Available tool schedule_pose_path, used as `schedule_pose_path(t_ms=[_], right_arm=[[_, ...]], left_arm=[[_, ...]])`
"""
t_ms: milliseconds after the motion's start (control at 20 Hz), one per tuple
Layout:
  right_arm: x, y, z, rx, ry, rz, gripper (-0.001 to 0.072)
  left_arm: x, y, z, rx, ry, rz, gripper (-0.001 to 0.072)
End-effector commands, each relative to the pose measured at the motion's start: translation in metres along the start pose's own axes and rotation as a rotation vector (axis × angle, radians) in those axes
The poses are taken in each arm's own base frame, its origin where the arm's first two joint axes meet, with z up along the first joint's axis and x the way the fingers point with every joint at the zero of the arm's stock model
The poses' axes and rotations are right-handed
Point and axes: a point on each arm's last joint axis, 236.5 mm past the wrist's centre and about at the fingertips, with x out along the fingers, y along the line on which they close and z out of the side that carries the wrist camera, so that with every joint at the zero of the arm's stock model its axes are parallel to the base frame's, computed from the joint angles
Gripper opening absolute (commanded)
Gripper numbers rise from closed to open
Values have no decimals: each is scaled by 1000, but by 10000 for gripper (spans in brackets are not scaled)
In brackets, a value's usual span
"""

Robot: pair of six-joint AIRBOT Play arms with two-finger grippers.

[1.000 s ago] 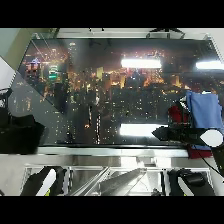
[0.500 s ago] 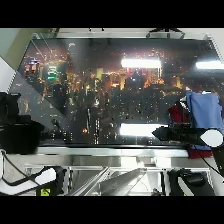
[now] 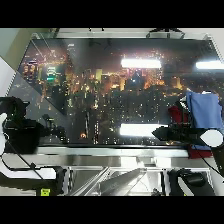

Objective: Fold the shirts.

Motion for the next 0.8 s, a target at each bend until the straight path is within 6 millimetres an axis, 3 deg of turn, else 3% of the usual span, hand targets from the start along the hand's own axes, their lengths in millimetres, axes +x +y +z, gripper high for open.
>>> schedule_pose_path(t_ms=[0,100,200,300,400,500,550,750], right_arm=[[0,0,0,0,2,0,18],[0,0,0,0,1,0,18],[0,0,0,0,2,0,18],[0,0,0,0,2,0,18],[0,0,0,1,-1,1,18],[0,0,0,0,-2,1,18],[0,0,0,0,-2,1,18],[0,0,1,0,-3,1,18]], left_arm=[[-31,-10,5,-12,0,-48,19],[-88,-45,28,-23,-151,-191,19],[-182,-106,44,48,-396,-407,19],[-290,-175,25,216,-645,-624,19],[-366,-226,-13,393,-850,-702,19],[-396,-266,-47,520,-955,-716,20],[-398,-286,-62,574,-972,-730,20],[-364,-374,-94,724,-985,-787,20]])
